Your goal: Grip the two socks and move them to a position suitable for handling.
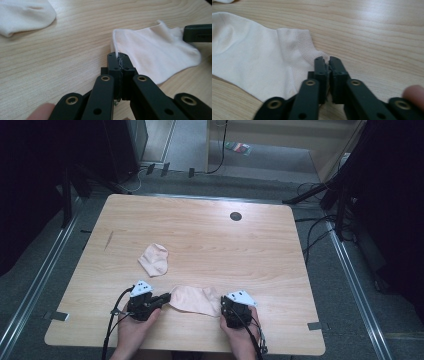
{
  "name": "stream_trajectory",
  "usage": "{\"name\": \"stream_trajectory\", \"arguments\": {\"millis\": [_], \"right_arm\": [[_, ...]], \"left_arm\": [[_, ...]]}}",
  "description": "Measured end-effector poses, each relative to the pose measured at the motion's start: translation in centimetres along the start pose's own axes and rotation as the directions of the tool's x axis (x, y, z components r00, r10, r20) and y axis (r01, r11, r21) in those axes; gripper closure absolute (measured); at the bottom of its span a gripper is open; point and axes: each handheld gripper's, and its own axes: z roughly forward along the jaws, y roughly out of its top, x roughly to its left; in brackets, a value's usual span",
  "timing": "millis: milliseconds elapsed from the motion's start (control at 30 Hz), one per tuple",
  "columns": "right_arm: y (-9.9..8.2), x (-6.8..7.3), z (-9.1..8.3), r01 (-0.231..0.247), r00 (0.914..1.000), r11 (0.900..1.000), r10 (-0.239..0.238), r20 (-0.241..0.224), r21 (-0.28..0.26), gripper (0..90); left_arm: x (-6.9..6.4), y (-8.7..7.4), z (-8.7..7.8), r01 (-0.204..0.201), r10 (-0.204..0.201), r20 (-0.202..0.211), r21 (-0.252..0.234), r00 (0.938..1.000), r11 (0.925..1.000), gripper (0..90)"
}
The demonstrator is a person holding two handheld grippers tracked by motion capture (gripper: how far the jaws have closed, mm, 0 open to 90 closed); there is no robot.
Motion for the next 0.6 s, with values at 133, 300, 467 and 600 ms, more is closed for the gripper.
{"name": "stream_trajectory", "arguments": {"millis": [133, 300, 467, 600], "right_arm": [[0.2, -0.4, -0.6, -0.014, 0.9999, 0.9996, 0.014, 0.002, -0.027, 90.0], [0.4, -0.7, -1.6, -0.022, 0.9997, 0.9983, 0.022, -0.01, -0.053, 90.0], [0.2, 0.0, -0.9, 0.018, 0.9996, 0.9996, -0.018, -0.023, 0.021, 69.8], [1.0, 0.9, -2.3, -0.02, 0.9978, 0.9952, 0.014, -0.064, -0.096, 68.3]], "left_arm": [[0.2, -0.3, -0.7, 0.013, -0.013, 0.004, 0.011, 0.9999, 0.9999, 90.0], [-0.1, -1.2, -2.2, 0.035, -0.035, -0.017, 0.0, 0.9992, 0.9994, 90.0], [-0.5, -2.3, -2.7, 0.033, -0.033, -0.052, -0.004, 0.9981, 0.9994, 72.0], [-0.1, -1.3, -4.0, 0.036, -0.038, -0.011, -0.115, 0.9992, 0.9927, 71.5]]}}
